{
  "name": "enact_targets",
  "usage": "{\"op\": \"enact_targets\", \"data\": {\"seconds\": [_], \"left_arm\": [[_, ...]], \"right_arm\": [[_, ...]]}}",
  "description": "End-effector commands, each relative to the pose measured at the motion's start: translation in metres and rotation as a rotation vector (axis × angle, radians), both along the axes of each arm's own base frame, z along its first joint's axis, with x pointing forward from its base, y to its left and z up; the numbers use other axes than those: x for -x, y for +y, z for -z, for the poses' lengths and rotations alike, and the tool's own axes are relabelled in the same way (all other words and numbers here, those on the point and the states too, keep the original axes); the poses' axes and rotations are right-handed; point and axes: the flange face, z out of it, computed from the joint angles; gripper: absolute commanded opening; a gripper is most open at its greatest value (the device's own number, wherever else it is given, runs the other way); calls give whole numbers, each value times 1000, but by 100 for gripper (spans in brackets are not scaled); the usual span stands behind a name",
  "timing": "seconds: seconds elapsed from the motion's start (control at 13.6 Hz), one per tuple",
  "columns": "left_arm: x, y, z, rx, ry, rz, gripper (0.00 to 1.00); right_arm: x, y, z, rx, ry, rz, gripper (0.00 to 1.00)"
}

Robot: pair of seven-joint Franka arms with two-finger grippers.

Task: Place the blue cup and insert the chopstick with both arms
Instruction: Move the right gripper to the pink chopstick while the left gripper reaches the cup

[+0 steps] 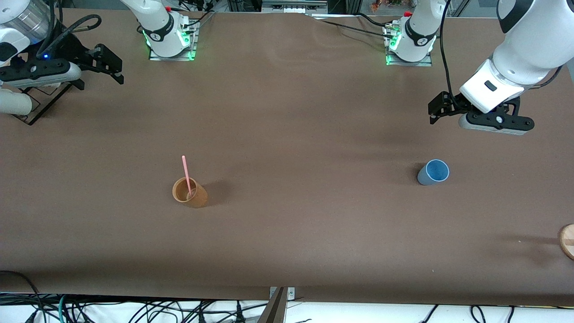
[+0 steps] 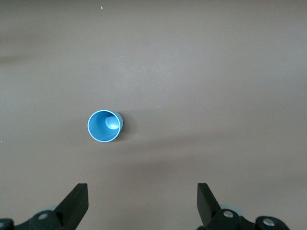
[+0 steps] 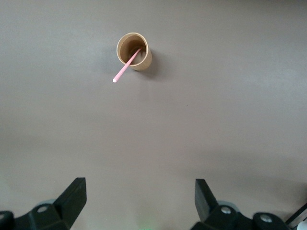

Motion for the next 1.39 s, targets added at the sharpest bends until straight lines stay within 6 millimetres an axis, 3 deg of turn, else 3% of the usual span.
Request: {"op": "enact_targets", "data": {"seconds": [0.0,0.37,0.51,0.66,0.95,1.1,1.32], "left_arm": [[1,0,-7,-25,-1,-4,100],[1,0,-7,-23,-1,-4,100],[1,0,-7,-23,-1,-4,100],[1,0,-7,-25,-1,-4,100],[1,-1,-6,-23,0,-3,100],[-9,0,24,-31,54,0,100],[-39,16,100,-49,157,-14,100]], "right_arm": [[9,-3,-3,9,0,1,100],[8,-3,-2,8,-7,-4,100],[3,-4,13,9,-7,-9,100],[-13,-2,54,2,1,-10,100],[-74,6,156,-34,32,-1,100],[-97,17,203,-53,52,-3,100],[-104,54,244,-57,72,27,100]]}}
